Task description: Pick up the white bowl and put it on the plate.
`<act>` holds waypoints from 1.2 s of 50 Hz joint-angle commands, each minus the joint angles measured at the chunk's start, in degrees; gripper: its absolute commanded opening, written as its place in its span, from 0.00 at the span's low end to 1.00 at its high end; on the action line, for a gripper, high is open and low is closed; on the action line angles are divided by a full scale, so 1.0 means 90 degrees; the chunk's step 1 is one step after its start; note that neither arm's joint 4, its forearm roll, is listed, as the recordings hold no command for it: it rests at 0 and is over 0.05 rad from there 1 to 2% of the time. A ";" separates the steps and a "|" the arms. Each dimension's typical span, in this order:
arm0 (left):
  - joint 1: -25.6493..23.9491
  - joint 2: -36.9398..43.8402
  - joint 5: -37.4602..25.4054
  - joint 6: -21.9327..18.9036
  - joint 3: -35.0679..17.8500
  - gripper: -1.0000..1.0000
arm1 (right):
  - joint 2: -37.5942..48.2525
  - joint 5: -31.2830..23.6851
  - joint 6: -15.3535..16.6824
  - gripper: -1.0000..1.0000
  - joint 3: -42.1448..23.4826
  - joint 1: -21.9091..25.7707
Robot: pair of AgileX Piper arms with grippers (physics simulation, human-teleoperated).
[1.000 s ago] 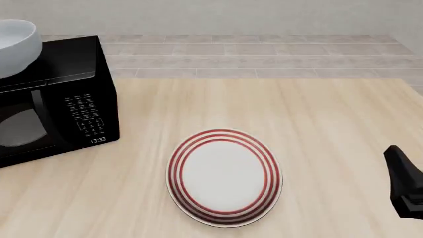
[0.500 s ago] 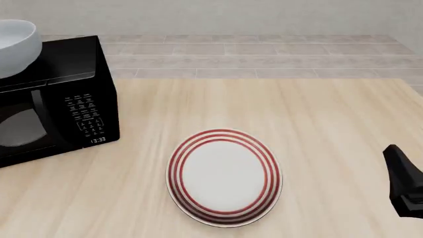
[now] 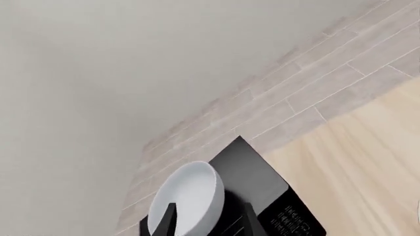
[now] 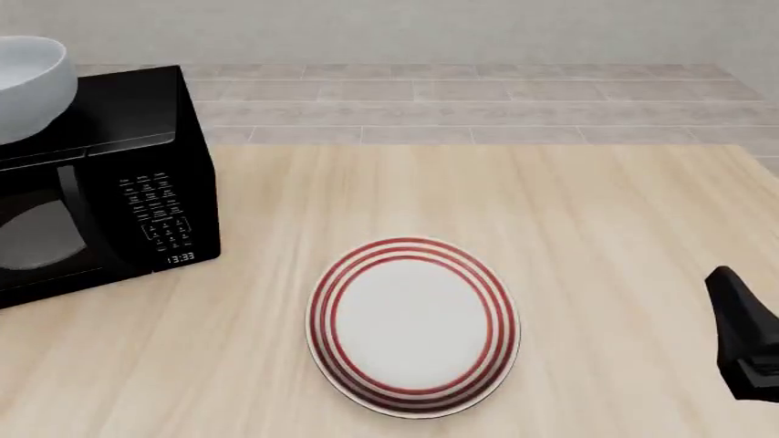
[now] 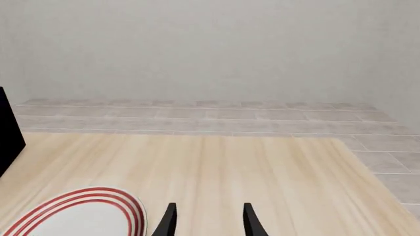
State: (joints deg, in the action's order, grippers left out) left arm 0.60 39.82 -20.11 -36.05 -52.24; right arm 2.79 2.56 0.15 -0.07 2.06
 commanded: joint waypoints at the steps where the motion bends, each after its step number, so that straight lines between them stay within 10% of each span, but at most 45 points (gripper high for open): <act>1: 0.0109 0.0279 -0.0797 -0.0437 -0.0415 1.00 | 0.0009 0.0011 -0.0001 1.00 0.0003 0.0002; 18: 0.0392 0.0663 -0.1374 -0.0856 -0.0627 1.00 | 0.0228 0.0230 -0.0001 1.00 0.0006 0.0002; 60: 0.0857 0.1688 -0.0205 -0.1615 -0.0098 1.00 | 0.0283 0.0285 0.0000 1.00 0.0006 0.0002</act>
State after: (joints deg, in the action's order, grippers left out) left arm 7.68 53.67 -23.76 -49.74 -54.54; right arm 5.30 5.09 0.15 -0.02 2.08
